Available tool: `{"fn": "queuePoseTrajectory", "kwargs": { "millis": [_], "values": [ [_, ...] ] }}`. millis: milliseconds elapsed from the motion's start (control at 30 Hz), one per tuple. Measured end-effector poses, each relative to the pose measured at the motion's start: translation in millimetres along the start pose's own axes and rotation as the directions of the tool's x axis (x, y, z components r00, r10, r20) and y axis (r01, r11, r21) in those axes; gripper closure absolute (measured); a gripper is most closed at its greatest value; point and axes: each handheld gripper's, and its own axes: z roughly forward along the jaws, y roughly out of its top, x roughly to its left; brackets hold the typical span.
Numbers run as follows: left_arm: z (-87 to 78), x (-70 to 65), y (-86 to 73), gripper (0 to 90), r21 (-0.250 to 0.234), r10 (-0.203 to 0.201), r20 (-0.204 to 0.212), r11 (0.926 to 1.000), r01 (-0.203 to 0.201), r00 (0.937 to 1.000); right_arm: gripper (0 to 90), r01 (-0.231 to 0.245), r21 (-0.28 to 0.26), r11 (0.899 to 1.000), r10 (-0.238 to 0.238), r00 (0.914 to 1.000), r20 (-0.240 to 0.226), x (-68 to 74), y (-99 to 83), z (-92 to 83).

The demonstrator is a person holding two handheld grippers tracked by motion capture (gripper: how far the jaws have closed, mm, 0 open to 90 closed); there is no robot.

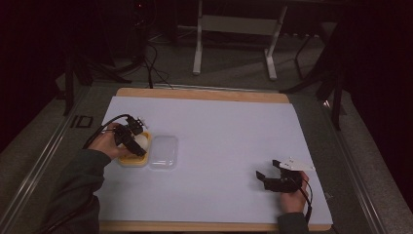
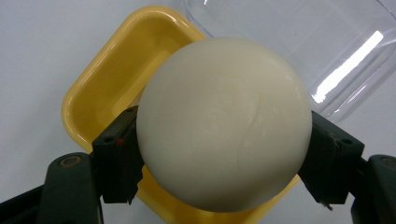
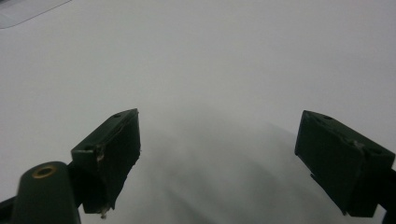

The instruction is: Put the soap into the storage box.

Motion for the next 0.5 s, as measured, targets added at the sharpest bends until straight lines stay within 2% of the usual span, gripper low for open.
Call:
{"fn": "queuePoseTrajectory", "kwargs": {
  "millis": [200, 500],
  "values": [
    [1.1, 2.5, -3.0, 25.6, 0.004, -0.023, -0.009, 0.9997, 0.023, 0.9997, 14.1, 0.0, 0.001, 1.0, 0.0, 1.0, 0.0, 0.1, 0.0, 0.0],
    [6.4, 7.9, -5.5, 25.5, 0.027, -0.08, -0.038, 0.9963, 0.081, 0.9961, 14.1, 0.001, 0.001, 1.0, -0.001, 1.0, 0.001, 0.2, 0.0, 0.1]
  ]
}}
